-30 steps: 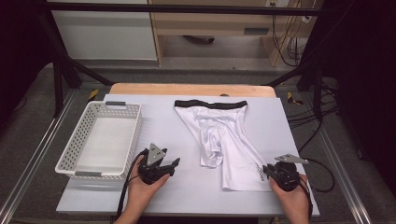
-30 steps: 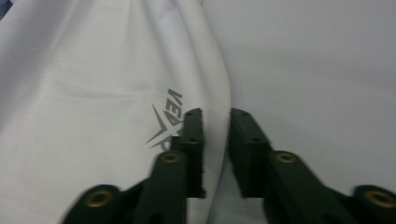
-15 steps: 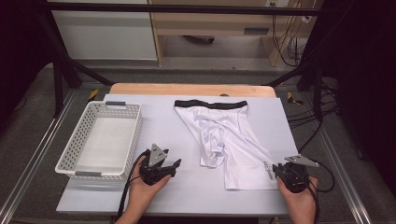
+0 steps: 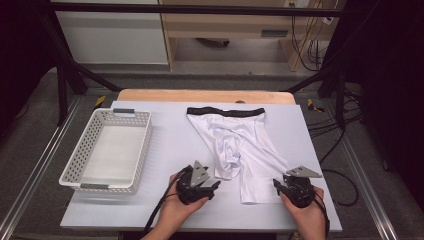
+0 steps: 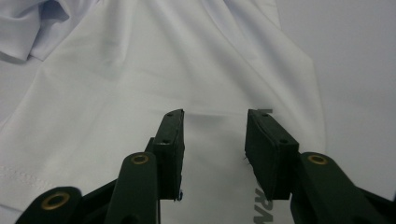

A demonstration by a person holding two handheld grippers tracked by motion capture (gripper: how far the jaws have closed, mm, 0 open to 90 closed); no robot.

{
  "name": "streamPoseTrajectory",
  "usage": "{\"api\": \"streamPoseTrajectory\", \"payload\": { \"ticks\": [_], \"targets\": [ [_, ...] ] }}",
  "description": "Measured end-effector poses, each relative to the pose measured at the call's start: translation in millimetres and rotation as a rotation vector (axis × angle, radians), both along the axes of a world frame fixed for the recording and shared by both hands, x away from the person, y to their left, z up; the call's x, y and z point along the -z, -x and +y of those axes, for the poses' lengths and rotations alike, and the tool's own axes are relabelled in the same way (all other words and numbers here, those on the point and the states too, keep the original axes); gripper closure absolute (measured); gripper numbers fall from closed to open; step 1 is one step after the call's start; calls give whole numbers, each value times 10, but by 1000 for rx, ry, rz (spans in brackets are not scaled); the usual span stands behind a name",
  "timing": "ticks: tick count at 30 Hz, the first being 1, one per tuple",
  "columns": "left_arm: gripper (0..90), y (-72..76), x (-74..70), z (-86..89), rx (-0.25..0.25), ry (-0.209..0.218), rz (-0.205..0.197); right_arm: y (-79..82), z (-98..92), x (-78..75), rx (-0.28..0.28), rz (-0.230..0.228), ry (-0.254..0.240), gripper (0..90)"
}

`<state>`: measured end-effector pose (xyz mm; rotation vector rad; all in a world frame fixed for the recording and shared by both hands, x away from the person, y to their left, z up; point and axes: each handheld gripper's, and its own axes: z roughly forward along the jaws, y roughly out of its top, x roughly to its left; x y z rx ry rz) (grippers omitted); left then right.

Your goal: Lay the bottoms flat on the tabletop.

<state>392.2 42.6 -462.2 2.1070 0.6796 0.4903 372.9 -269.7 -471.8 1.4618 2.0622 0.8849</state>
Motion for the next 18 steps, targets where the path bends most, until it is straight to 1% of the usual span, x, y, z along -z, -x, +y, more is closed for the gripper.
{"api": "streamPoseTrajectory", "payload": {
  "ticks": [1, 2, 4, 5, 6, 8, 9, 10, 11, 12, 13, 15, 18],
  "targets": [
    [366, -24, 12, -57, -1, -10, -1, 7, 4, 4, -3, 5, -4, 569],
    [365, -58, 26, -122, -8, -31, -4, 9, 3, 9, -7, 5, -4, 564],
    [359, -124, 68, -224, -42, -81, -29, 9, 5, 18, -10, 10, -7, 550],
    [359, -166, 92, -256, -59, -86, -25, 6, 9, 20, -12, 15, -11, 546],
    [359, -196, 113, -269, -67, -75, -16, 0, 17, 23, -18, 16, -11, 542],
    [384, -242, 143, -283, -80, -73, -6, -3, 33, 19, -28, 18, -11, 541],
    [397, -264, 150, -287, -84, -77, -7, -4, 46, 17, -35, 17, -10, 541],
    [428, -281, 152, -290, -86, -80, -3, -7, 56, 16, -43, 15, -5, 540],
    [500, -295, 147, -294, -74, -89, 16, -7, 71, 15, -44, 19, -4, 537],
    [608, -308, 144, -297, -63, -109, 23, -12, 82, 19, -49, 18, 0, 532],
    [657, -316, 145, -298, -62, -121, 20, -13, 96, 21, -52, 23, 0, 531],
    [754, -312, 134, -274, -56, -102, 24, -15, 116, 25, -64, 24, 6, 529],
    [810, -268, 92, -203, -50, -81, 11, -8, 130, 20, -71, 20, 11, 528]
  ]
}}
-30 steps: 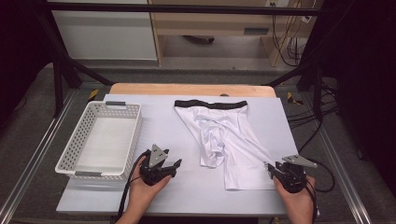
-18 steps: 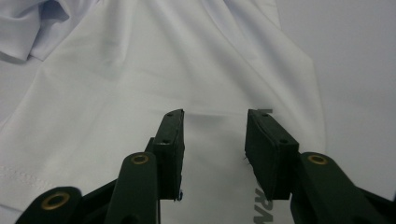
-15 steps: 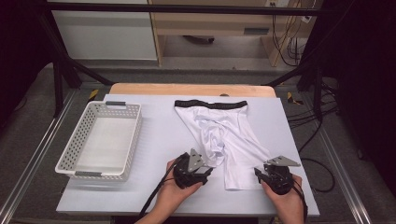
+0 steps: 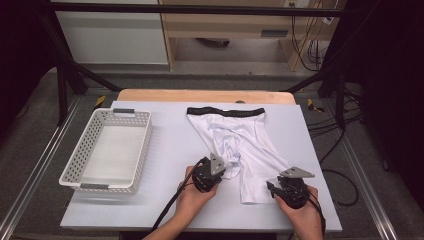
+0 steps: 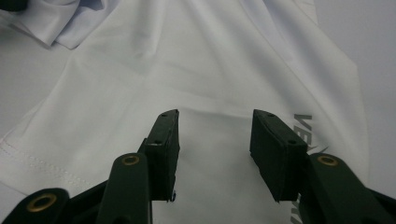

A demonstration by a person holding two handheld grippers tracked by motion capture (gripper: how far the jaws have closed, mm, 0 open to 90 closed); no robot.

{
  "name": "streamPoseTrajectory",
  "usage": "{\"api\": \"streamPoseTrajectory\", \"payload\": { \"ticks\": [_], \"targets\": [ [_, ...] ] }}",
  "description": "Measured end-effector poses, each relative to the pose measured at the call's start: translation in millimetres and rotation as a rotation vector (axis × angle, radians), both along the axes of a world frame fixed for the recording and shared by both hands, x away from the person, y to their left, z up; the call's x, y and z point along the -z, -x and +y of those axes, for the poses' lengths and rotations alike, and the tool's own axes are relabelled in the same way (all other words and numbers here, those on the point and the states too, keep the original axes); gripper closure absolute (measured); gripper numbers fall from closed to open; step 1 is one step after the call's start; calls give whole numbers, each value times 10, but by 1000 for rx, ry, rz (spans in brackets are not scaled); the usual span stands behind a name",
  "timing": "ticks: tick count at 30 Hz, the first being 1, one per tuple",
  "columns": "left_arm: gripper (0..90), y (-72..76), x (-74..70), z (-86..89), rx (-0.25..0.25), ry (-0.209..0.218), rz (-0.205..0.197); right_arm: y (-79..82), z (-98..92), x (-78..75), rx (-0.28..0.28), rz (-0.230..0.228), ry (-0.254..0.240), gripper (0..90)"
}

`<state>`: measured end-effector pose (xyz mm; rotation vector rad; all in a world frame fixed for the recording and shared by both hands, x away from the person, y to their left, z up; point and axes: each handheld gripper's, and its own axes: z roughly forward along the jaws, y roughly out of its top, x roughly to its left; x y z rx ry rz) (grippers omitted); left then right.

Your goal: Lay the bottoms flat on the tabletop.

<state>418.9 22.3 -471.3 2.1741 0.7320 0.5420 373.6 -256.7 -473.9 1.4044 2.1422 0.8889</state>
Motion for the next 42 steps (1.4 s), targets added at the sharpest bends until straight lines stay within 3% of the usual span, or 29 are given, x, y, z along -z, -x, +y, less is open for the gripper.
{"api": "streamPoseTrajectory", "payload": {
  "ticks": [5, 11, 14, 20, 21, 23, 25, 30, 32, 36, 39, 42],
  "targets": [
    [864, 88, -96, 179, 9, 13, -11, -9, -4, 10, 3, 7, 0, 519],
    [851, 160, -133, 350, 8, 25, -9, -15, 4, 23, 8, 15, 9, 509],
    [733, 151, -93, 297, 7, 25, -13, -18, 13, 25, 10, 17, 10, 506],
    [657, 82, 7, 74, 11, -19, -50, -16, 20, 31, 3, 17, 10, 507],
    [674, 58, 20, 49, 9, -32, -50, -16, 21, 31, 4, 19, 3, 507],
    [816, 9, 31, 35, 4, -45, -38, -18, 18, 32, 1, 20, 3, 507],
    [884, -26, 28, 49, 2, -48, -24, -16, 23, 30, -2, 23, 0, 507],
    [891, -2, -98, 208, -13, -27, -43, -18, 34, 29, -14, 23, 4, 506],
    [891, 27, -194, 327, -26, 1, -49, -20, 34, 27, -12, 24, 4, 505],
    [890, 21, -378, 568, -60, 7, -64, -17, 34, 28, -10, 21, 8, 505],
    [890, -73, -471, 734, -106, -13, -60, -18, 36, 28, -11, 22, 9, 505],
    [889, -210, -471, 815, -147, -51, -52, -21, 38, 29, -11, 22, 10, 505]
  ]
}}
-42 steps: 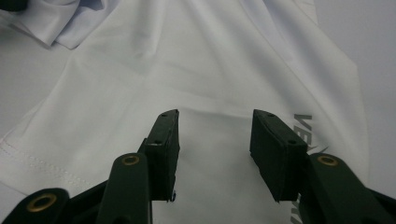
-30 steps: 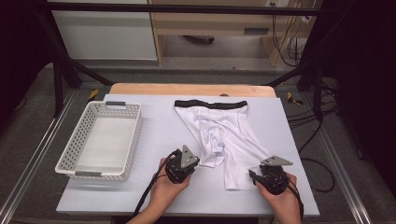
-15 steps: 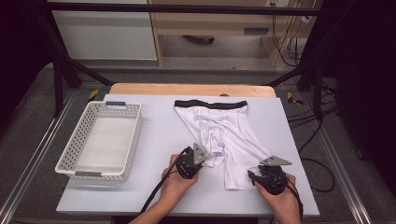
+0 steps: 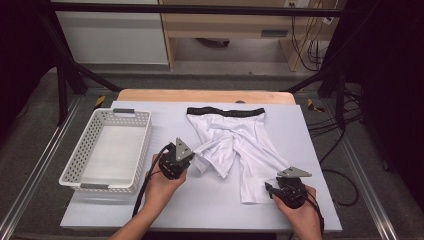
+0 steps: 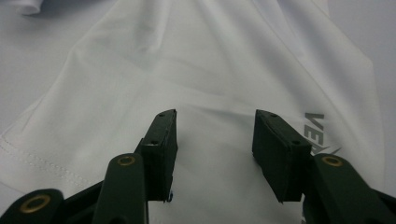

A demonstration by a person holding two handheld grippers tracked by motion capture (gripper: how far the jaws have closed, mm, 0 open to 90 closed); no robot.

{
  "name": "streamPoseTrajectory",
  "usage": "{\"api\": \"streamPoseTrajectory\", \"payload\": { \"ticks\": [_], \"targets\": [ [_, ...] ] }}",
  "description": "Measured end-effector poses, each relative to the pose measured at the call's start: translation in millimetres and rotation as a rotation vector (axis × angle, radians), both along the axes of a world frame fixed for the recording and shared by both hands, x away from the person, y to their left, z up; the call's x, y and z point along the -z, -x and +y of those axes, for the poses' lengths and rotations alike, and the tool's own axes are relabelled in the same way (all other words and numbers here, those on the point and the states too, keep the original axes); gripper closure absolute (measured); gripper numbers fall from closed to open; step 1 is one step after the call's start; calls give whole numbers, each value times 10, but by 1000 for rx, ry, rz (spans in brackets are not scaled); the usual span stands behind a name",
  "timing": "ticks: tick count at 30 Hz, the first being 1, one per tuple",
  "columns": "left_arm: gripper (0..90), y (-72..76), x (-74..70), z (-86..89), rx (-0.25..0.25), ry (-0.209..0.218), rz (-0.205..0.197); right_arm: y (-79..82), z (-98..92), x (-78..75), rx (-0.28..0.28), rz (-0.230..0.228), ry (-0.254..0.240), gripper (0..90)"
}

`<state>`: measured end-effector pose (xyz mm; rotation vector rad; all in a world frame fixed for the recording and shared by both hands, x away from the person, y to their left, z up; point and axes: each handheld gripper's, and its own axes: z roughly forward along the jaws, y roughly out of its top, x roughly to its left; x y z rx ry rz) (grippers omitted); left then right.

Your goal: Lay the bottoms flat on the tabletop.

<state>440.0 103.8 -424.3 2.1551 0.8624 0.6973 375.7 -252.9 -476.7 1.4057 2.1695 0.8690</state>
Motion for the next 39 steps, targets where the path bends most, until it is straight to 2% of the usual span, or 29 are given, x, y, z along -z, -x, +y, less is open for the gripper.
{"api": "streamPoseTrajectory", "payload": {
  "ticks": [1, 4, 7, 8, 10, 14, 17, 19, 22, 25, 27, 29, 30, 33, 36, 39],
  "targets": [
    [885, -50, 35, -8, -7, -32, 12, 0, -1, 0, 0, 0, 1, 505],
    [838, -131, 172, -67, -25, -81, 40, 0, -1, 1, 0, -1, 0, 504],
    [740, -155, 297, -106, -36, -65, 42, 3, -4, 0, -1, 0, -2, 504],
    [701, -138, 306, -106, -34, -53, 36, 6, -4, -1, 1, 1, -3, 503],
    [682, -66, 299, -105, -26, -32, 7, 8, -10, -4, 0, 1, 0, 502],
    [665, 147, 175, -112, 7, 19, -34, -1, -12, -6, 2, -4, -1, 500],
    [667, 301, 118, -198, 65, 15, -49, 3, -5, -8, -1, -7, 3, 499],
    [655, 366, 156, -282, 97, -7, -37, 4, 3, -8, -2, -5, 5, 499],
    [632, 380, 320, -379, 116, -18, 16, 6, 10, -7, -1, -6, 9, 498],
    [644, 348, 487, -419, 123, -51, 71, 10, 5, -9, 1, -8, 4, 498],
    [645, 335, 544, -441, 118, -55, 77, 6, -2, -9, 0, -7, 3, 498],
    [645, 318, 548, -448, 110, -56, 66, 1, -5, -12, -2, -13, 6, 498],
    [676, 302, 547, -454, 113, -58, 70, 1, -4, -15, -5, -13, 3, 500],
    [850, 264, 551, -456, 112, -32, 93, 12, 9, -24, -16, -11, 0, 503],
    [883, 274, 541, -452, 108, -27, 96, 25, 22, -35, -22, -25, 1, 504],
    [886, 333, 501, -386, 115, 6, 105, 32, 41, -52, -26, -29, -1, 507]
  ]
}}
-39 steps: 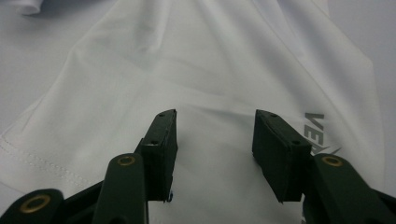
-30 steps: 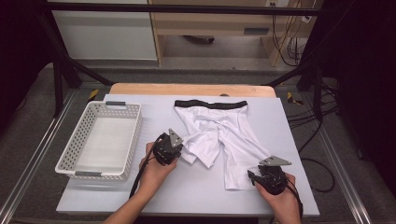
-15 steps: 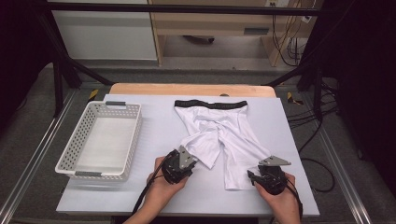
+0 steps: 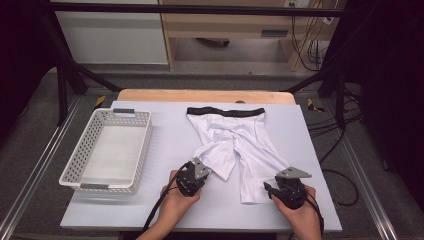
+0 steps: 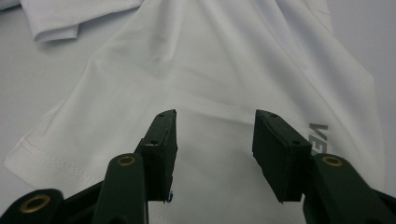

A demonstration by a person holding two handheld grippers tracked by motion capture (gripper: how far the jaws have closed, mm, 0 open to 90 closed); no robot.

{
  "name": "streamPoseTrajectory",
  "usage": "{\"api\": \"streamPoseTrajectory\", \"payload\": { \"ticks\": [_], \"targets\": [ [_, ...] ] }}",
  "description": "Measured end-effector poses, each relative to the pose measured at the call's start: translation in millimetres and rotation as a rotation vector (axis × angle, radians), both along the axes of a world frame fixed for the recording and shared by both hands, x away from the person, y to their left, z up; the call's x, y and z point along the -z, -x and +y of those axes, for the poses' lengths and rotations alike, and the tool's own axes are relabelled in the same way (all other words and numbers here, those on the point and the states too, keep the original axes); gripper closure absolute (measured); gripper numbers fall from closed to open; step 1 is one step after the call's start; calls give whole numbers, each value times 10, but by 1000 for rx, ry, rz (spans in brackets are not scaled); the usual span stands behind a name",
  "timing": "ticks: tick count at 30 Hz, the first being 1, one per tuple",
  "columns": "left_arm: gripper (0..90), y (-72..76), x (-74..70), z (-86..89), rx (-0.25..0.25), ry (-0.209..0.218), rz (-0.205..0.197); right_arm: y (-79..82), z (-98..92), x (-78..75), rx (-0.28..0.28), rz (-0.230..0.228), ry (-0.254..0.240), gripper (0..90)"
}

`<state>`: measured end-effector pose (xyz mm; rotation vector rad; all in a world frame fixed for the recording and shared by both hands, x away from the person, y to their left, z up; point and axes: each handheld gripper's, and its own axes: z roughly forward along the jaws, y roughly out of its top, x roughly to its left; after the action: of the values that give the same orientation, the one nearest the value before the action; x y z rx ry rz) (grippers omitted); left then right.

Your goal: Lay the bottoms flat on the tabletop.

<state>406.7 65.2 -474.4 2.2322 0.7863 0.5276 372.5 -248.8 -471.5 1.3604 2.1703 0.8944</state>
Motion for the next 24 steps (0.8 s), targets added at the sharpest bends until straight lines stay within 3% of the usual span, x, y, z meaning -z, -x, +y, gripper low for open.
{"api": "streamPoseTrajectory", "payload": {
  "ticks": [7, 12, 15, 20, 24],
  "targets": [
    [887, 249, -268, 302, 17, 65, 2, 40, 155, -20, -64, -5, 8, 520],
    [887, 339, -422, 542, 2, 115, 5, 102, 335, -57, -129, -22, 20, 520],
    [887, 332, -399, 646, -27, 116, 0, 138, 455, -81, -174, -43, 28, 519],
    [885, 300, -356, 797, -78, 64, -32, 171, 640, -98, -229, -52, 41, 514],
    [820, 254, -273, 908, -113, 101, -35, 183, 714, -124, -249, -73, 40, 511]
  ]
}}
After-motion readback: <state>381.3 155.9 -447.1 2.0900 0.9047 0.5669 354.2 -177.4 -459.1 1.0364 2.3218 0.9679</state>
